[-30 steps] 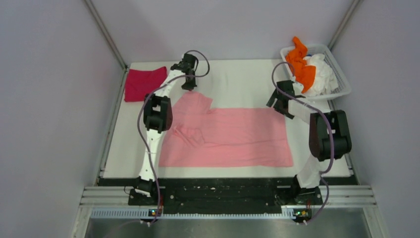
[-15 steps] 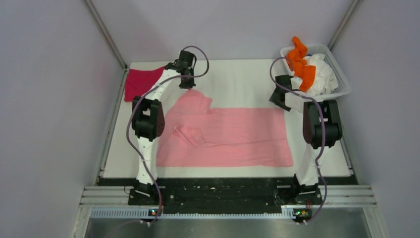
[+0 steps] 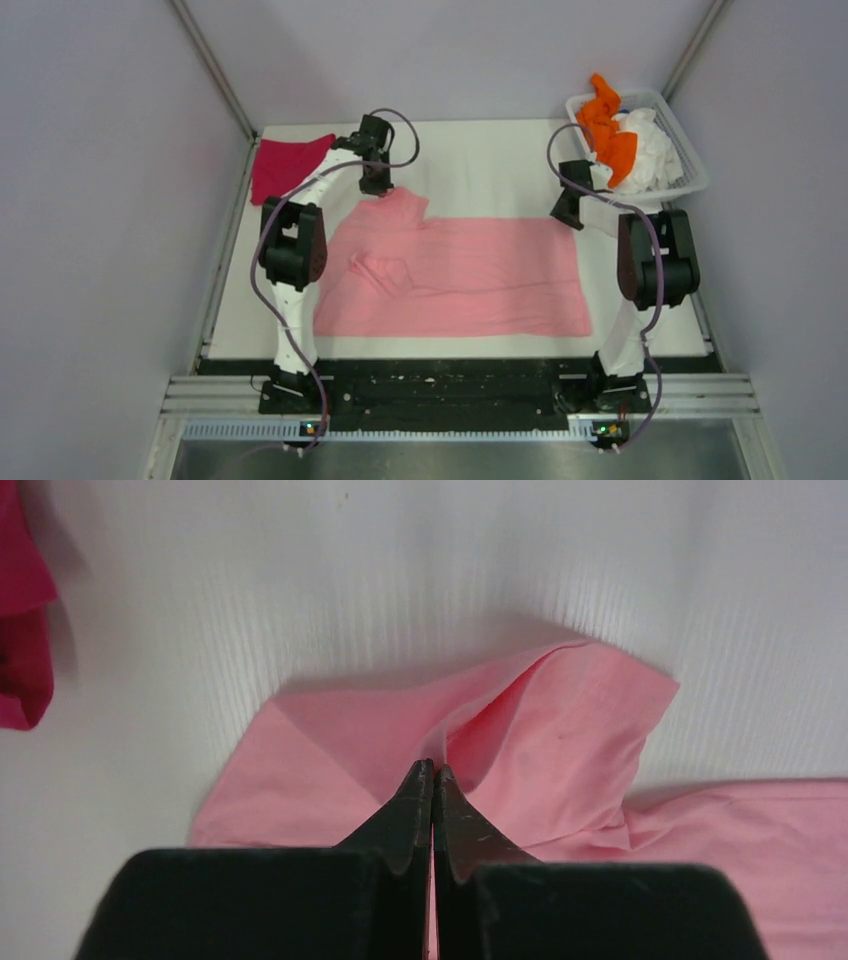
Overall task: Fold and stack the t-shirts
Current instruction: Grab the side of the flattened tshirt furthest away from the robot with both arms, then fold the other side of the tshirt into a rectangle, then rotate the tshirt 90 degrees, then grab the bottom of the folded rectangular tshirt with both arms, then fold the folded rectangular tshirt in 1/3 of the way, then grab one side of the 2/3 rectangular tshirt with both arms
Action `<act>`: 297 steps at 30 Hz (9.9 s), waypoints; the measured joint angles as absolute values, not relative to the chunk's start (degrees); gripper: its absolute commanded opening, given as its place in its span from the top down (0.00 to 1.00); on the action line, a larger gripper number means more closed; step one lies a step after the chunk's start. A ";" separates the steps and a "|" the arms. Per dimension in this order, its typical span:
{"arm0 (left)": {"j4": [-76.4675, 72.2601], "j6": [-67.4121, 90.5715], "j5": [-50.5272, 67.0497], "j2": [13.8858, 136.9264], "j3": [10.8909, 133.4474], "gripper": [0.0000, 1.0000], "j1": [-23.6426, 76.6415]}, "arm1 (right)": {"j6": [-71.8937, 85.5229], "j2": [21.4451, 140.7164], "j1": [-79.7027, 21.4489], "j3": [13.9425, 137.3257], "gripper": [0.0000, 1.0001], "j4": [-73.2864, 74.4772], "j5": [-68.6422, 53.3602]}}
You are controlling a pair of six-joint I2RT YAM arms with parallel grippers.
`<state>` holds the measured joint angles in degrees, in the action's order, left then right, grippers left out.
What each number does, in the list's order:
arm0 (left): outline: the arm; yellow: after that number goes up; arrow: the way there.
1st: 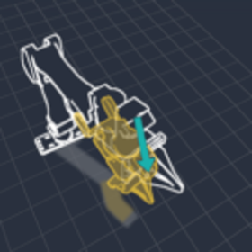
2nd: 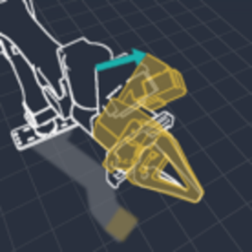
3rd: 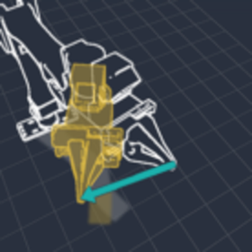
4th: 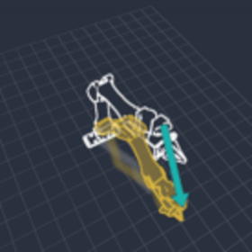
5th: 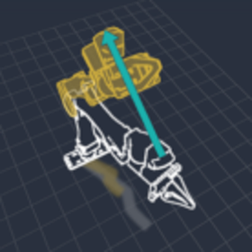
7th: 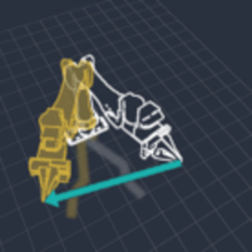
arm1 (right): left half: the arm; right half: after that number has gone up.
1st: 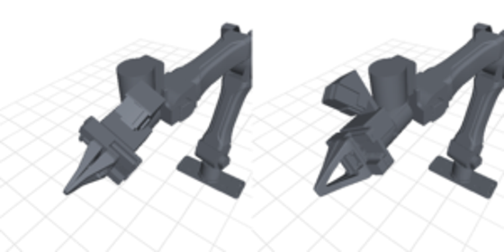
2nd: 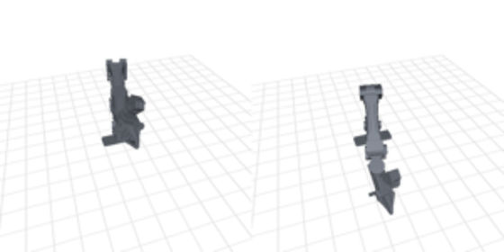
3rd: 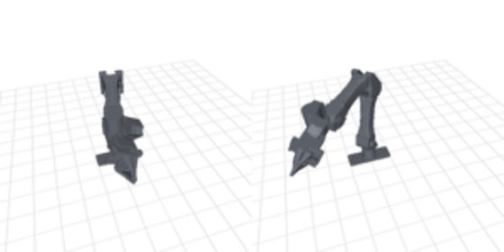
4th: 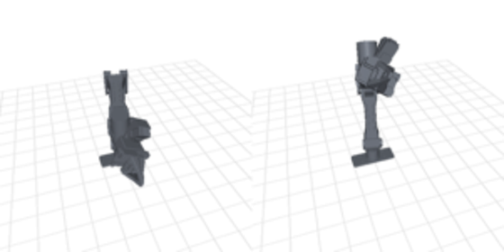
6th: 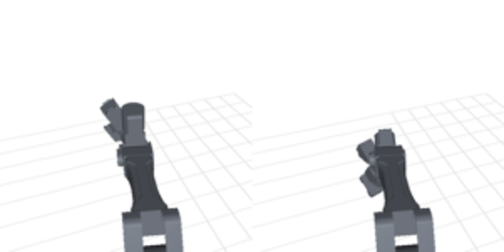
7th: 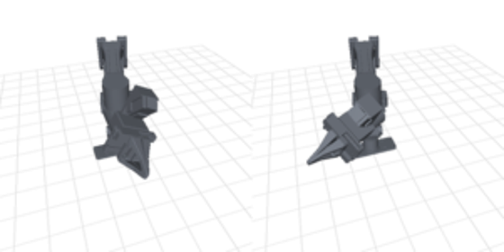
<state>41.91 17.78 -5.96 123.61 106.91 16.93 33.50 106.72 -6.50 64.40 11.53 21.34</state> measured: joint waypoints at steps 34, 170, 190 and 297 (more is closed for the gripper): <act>38.46 27.55 -6.20 72.10 61.87 1.00 22.22 | 29.26 81.19 -6.52 51.03 1.00 15.62 17.58; 13.82 53.34 18.65 64.14 21.39 1.00 44.82 | 54.74 49.41 -51.75 14.24 1.00 14.33 -5.23; 15.18 48.03 21.69 81.08 46.65 1.00 28.49 | 48.47 71.59 -38.06 37.91 1.00 6.57 -4.62; 10.44 39.33 26.44 106.52 59.55 1.00 13.78 | 38.09 97.73 -26.30 45.41 1.00 -8.05 -7.86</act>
